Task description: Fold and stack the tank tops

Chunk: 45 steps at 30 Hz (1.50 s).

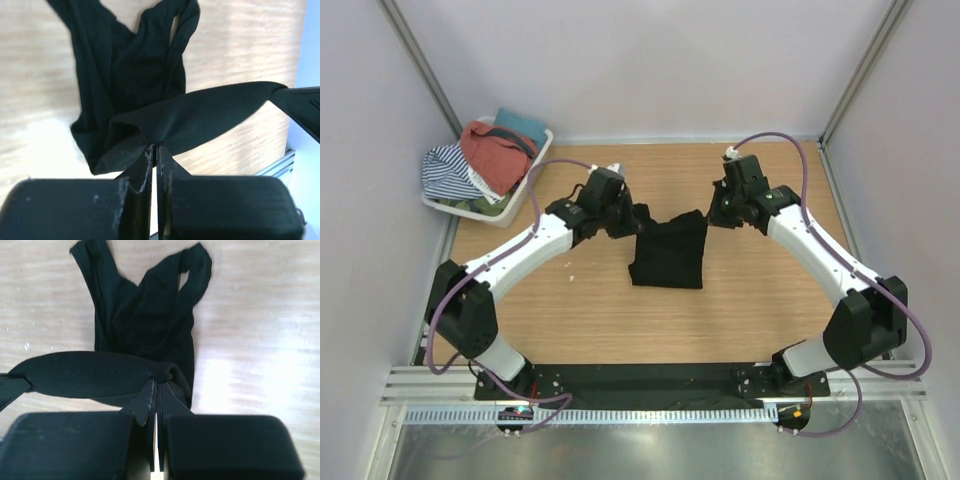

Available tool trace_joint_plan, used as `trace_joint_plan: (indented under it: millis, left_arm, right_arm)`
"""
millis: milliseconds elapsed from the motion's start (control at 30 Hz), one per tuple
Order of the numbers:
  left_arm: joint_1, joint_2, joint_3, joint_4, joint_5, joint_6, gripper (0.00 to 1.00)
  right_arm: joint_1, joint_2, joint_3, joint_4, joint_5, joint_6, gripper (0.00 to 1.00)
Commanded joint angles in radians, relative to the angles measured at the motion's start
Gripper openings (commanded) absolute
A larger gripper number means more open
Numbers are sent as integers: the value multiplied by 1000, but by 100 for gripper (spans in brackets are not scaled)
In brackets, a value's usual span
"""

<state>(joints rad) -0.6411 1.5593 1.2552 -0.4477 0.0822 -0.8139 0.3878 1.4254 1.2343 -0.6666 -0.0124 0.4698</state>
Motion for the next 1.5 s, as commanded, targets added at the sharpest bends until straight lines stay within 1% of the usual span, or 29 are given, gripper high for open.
trace_joint_plan:
  millis: [0, 133, 200, 233, 267, 300, 333, 367, 400, 433, 467, 500, 533, 567, 600, 633, 667, 700, 733, 800, 833, 867, 933, 1000, 1033, 1100, 1267, 1367, 1467]
  left_arm:
    - [29, 53, 94, 52, 36, 39, 0]
    - [90, 162, 176, 72, 51, 36, 1]
    - [119, 263, 243, 93, 60, 25, 1]
    - [150, 300, 269, 107, 89, 19, 2]
    - [165, 347, 294, 144, 108, 10, 3]
    - [194, 426, 353, 162, 117, -4, 10]
    - [208, 473, 384, 185, 107, -8, 19]
    - [222, 514, 420, 239, 105, -10, 26]
    - [248, 601, 494, 251, 93, -25, 57]
    - [262, 643, 542, 256, 88, -34, 74]
    - [274, 678, 634, 256, 111, -45, 85]
    - [293, 708, 662, 256, 134, -57, 99]
    - [297, 714, 673, 256, 146, -56, 100]
    - [299, 694, 653, 257, 142, -39, 100]
    - [293, 670, 630, 257, 130, -19, 100]
    - [290, 610, 604, 256, 113, 25, 100]
    - [287, 582, 548, 254, 94, 41, 100]
    - [287, 561, 521, 254, 100, 51, 100]
    - [287, 521, 498, 256, 109, 62, 100]
    - [284, 493, 429, 254, 151, 59, 98]
    - [281, 470, 380, 253, 157, 49, 97]
    - [273, 458, 356, 256, 172, 42, 93]
    - [262, 434, 291, 264, 174, 33, 90]
    - [242, 423, 259, 264, 171, 32, 86]
    - [235, 415, 227, 265, 168, 21, 84]
    - [225, 404, 198, 279, 168, 18, 79]
    - [190, 372, 107, 310, 149, 15, 79]
    - [181, 357, 66, 325, 152, 7, 78]
    - [176, 312, 20, 339, 154, 10, 76]
  right_arm:
    - [-24, 59, 92, 70, -9, -31, 3]
    - [-69, 183, 197, 111, -38, -36, 3]
    - [-99, 283, 243, 163, -73, -28, 3]
    - [-110, 334, 308, 176, -83, -26, 4]
    - [-125, 428, 354, 177, -98, -23, 4]
    - [-132, 488, 451, 179, -103, -20, 7]
    - [-138, 539, 496, 203, -98, -14, 12]
    - [-144, 637, 534, 240, -87, 3, 41]
    - [-158, 679, 563, 287, -89, 18, 58]
    - [-165, 714, 626, 323, -92, 62, 66]
    - [-173, 768, 655, 362, -103, 85, 72]
    - [-184, 768, 674, 372, -118, 108, 73]
    - [-185, 745, 645, 422, -120, 125, 75]
    - [-184, 710, 601, 468, -118, 119, 96]
    - [-181, 625, 497, 510, -103, 109, 100]
    - [-181, 588, 454, 562, -98, 87, 100]
    - [-182, 557, 423, 565, -100, 67, 100]
    - [-182, 512, 380, 564, -107, 50, 98]
    - [-182, 501, 367, 538, -110, 37, 96]
    - [-184, 483, 328, 512, -124, 15, 88]
    - [-188, 480, 312, 501, -151, 13, 81]
    - [-188, 478, 295, 502, -165, 15, 78]
    - [-187, 480, 249, 495, -181, 16, 70]
    - [-188, 480, 203, 495, -189, 18, 66]
    - [-187, 474, 188, 498, -192, 17, 61]
    - [-188, 465, 137, 502, -190, 15, 59]
    - [-187, 422, 30, 515, -196, -3, 57]
    - [-187, 431, 11, 513, -199, -19, 57]
    - [-188, 452, 16, 513, -212, -26, 54]
